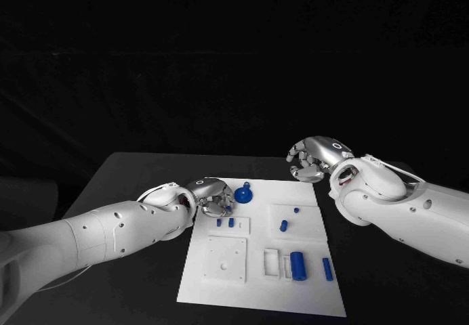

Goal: Assemble the parts on the task board

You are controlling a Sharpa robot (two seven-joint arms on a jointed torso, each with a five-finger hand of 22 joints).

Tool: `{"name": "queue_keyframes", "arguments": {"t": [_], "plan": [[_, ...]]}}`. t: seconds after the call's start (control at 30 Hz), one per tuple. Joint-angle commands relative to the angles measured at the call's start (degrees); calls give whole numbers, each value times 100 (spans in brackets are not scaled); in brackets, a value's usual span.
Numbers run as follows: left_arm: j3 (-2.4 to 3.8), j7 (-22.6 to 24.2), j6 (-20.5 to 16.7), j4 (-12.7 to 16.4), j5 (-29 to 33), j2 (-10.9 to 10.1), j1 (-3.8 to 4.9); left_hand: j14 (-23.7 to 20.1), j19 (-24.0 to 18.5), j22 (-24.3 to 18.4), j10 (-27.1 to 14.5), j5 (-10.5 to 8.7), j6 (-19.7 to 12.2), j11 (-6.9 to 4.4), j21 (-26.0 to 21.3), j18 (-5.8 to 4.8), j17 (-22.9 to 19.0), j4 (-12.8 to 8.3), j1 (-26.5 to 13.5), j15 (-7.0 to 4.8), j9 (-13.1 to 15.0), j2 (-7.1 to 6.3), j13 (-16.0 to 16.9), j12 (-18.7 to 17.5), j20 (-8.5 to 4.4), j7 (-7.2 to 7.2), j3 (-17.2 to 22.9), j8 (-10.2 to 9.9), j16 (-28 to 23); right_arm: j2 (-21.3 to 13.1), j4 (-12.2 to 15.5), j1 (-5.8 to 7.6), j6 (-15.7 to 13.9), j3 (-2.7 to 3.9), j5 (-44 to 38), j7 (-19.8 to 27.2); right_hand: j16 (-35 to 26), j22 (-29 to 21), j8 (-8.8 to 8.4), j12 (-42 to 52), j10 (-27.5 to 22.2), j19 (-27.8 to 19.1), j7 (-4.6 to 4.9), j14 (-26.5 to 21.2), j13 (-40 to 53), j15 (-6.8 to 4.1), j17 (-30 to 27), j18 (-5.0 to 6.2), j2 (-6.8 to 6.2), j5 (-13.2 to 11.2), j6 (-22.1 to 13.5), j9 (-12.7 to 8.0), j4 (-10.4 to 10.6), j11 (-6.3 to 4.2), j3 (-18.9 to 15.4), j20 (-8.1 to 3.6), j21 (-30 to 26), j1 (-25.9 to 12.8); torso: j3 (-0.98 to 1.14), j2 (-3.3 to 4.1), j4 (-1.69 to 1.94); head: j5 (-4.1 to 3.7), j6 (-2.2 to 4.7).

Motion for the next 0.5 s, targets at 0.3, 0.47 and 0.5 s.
{"name": "queue_keyframes", "arguments": {"t": [0.3,0.47,0.5], "plan": [[-17,-359,561,20,-406,-4,-30,-1,32,18,-30,12,47,-2,30,96,9,-9,50,-30,6,7,19,-18,-397,4,32,16,44,-6,3,5,72,2,-11,43,-24,51,37,-17,-26,3,47,-32,-9,-16,7,141,12,20,4,4,4,-22,30,-30,-28,17,-3,0,3,-3,-27],[-17,-552,691,-12,-618,5,-30,-5,21,29,-17,13,66,-6,36,93,15,-13,65,-34,5,-11,32,-17,-401,-3,37,18,53,-6,9,5,89,2,-8,45,-25,52,37,-17,-26,4,46,-31,-10,-16,7,141,12,20,5,4,7,-22,30,-30,-28,14,-2,-1,4,0,-30],[-17,-565,713,-17,-629,8,-30,-5,20,30,-16,13,69,-7,38,93,17,-13,67,-35,5,-12,34,-17,-401,-4,38,18,54,-6,10,5,94,2,-7,45,-25,52,37,-17,-26,4,46,-31,-10,-16,7,141,12,20,5,4,8,-22,30,-30,-28,13,-2,-1,4,3,-32]]}}
